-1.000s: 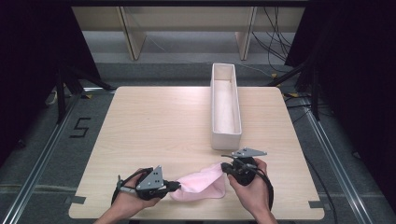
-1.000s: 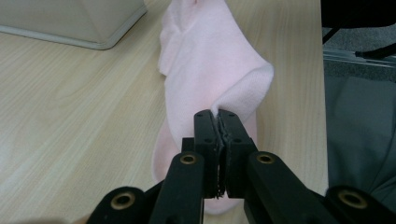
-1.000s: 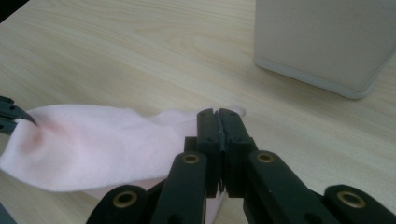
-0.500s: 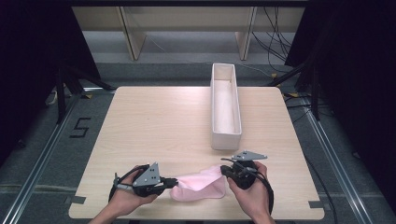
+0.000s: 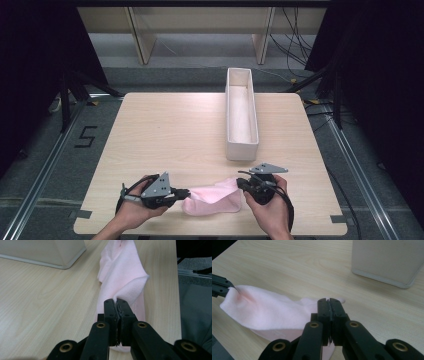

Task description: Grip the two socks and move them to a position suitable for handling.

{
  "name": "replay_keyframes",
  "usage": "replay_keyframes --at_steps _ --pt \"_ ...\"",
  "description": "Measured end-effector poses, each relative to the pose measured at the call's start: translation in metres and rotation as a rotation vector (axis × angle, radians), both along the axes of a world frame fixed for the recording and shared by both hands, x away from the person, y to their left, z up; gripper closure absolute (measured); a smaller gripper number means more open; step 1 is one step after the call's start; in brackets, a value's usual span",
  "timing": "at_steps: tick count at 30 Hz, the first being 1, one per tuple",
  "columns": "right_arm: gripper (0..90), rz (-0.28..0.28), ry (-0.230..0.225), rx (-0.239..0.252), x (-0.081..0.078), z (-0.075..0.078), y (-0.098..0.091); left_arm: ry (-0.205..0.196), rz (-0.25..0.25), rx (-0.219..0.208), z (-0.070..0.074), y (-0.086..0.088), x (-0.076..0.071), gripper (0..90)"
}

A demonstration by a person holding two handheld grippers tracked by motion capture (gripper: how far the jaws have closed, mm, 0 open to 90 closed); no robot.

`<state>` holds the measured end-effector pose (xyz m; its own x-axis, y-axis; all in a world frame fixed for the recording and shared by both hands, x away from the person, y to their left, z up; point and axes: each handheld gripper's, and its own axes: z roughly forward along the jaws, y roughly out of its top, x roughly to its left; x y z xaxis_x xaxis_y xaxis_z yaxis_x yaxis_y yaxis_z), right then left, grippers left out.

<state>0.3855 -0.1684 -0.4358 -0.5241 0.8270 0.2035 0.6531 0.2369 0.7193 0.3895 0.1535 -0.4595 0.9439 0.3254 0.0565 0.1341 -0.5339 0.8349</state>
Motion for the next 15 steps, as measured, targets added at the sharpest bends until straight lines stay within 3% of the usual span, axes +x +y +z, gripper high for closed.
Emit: replay_keyframes --at_steps 3,4,6,15 --pt "88.2 -0.009 -0.015 -0.014 -0.0009 -0.0005 -0.0005 -0.006 0.012 -0.004 0.0004 0.0006 -0.0001 86.5" --pt "88.2 -0.022 0.018 0.013 -0.0028 -0.0001 0.0013 -0.009 0.012 0.001 0.0006 0.0013 0.0004 86.5" --pt "88.2 -0.024 0.019 0.019 -0.0036 -0.0001 0.0022 -0.014 0.011 0.01 0.0011 0.0021 0.0012 86.5" --pt "88.2 -0.027 0.001 0.034 -0.003 0.0006 0.001 -0.016 0.027 -0.024 0.004 0.0042 0.0025 86.6"
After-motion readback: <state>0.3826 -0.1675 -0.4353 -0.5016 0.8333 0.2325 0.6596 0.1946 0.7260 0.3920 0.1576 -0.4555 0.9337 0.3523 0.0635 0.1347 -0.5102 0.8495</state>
